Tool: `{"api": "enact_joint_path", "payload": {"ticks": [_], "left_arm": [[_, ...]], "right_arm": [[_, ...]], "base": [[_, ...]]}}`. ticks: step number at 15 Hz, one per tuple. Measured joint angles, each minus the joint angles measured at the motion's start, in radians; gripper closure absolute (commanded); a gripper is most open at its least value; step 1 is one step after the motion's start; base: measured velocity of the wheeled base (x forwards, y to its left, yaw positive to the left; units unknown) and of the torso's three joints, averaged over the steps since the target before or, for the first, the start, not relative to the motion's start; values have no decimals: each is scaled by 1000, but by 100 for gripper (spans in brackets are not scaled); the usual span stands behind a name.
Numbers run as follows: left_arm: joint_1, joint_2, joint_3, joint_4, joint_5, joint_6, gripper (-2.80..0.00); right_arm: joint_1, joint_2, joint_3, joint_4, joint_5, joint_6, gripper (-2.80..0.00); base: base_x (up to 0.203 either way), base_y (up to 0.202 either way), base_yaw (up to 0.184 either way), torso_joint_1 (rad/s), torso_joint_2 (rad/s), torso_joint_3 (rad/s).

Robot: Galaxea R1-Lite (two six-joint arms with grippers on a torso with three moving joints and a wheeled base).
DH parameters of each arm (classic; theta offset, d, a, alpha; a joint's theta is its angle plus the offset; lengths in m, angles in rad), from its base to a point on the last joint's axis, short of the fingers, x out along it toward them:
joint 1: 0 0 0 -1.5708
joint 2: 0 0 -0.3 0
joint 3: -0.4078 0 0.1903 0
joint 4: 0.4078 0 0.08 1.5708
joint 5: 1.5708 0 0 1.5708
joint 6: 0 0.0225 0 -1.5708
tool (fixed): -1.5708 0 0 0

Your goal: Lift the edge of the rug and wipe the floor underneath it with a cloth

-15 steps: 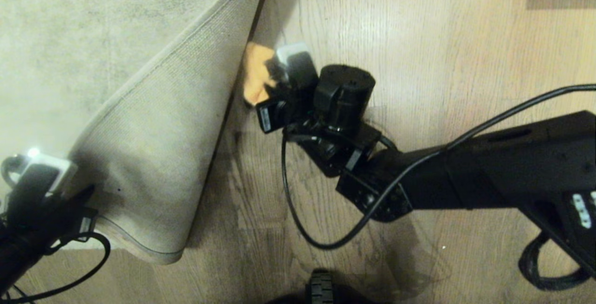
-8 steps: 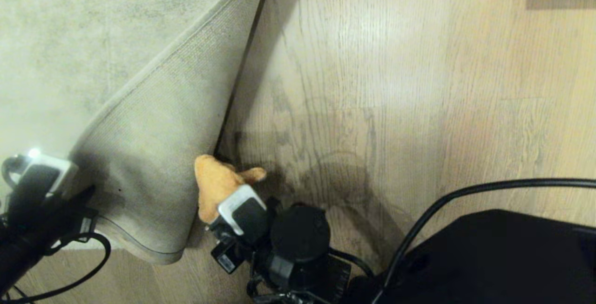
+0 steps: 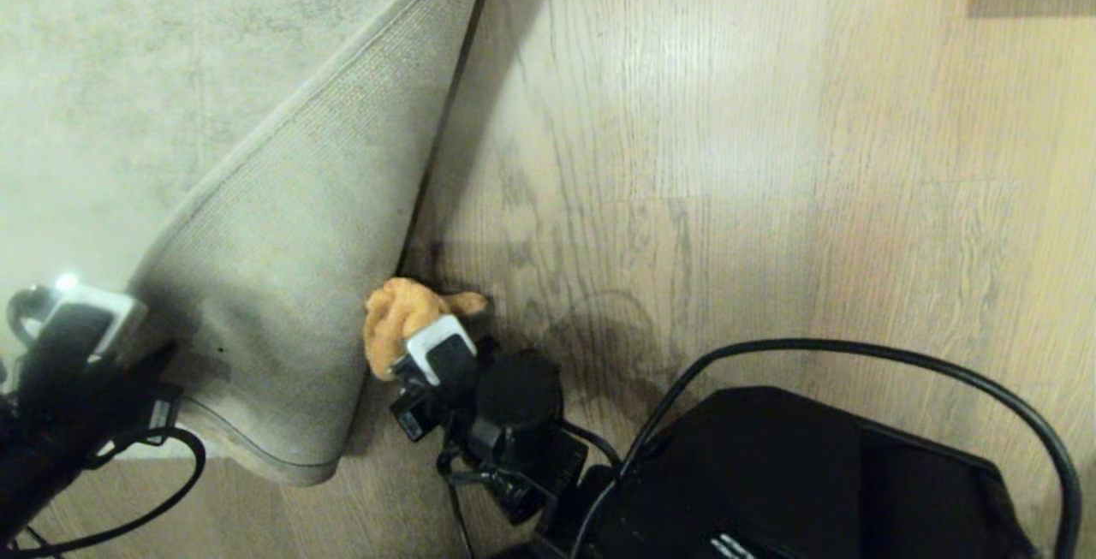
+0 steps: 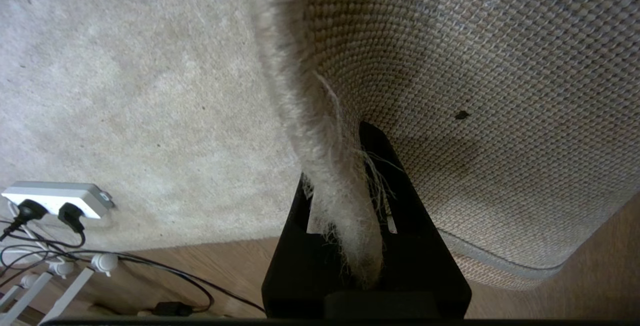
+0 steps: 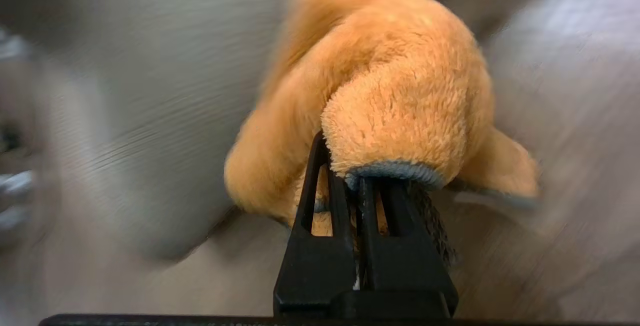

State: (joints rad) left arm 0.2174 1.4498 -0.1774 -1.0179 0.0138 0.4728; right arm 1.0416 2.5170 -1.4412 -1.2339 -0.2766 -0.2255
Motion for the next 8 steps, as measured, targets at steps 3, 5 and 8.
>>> {"api": "enact_joint_path", "payload": {"ticks": [3,5,8], "left_arm": [[0,4,3,1,-1,2,0],[0,6,4,1,-1,2,0],[0,6,4,1,-1,2,0]], "right_arm": [[-97,23,-130,67,11,-1,0],[-160,27,-204,109,30,-1,0],[-226,14,-330,192,38,-3,0]], "base": [[0,0,0,0,0,0],[0,0,0,0,0,0],[0,0,0,0,0,0]]}}
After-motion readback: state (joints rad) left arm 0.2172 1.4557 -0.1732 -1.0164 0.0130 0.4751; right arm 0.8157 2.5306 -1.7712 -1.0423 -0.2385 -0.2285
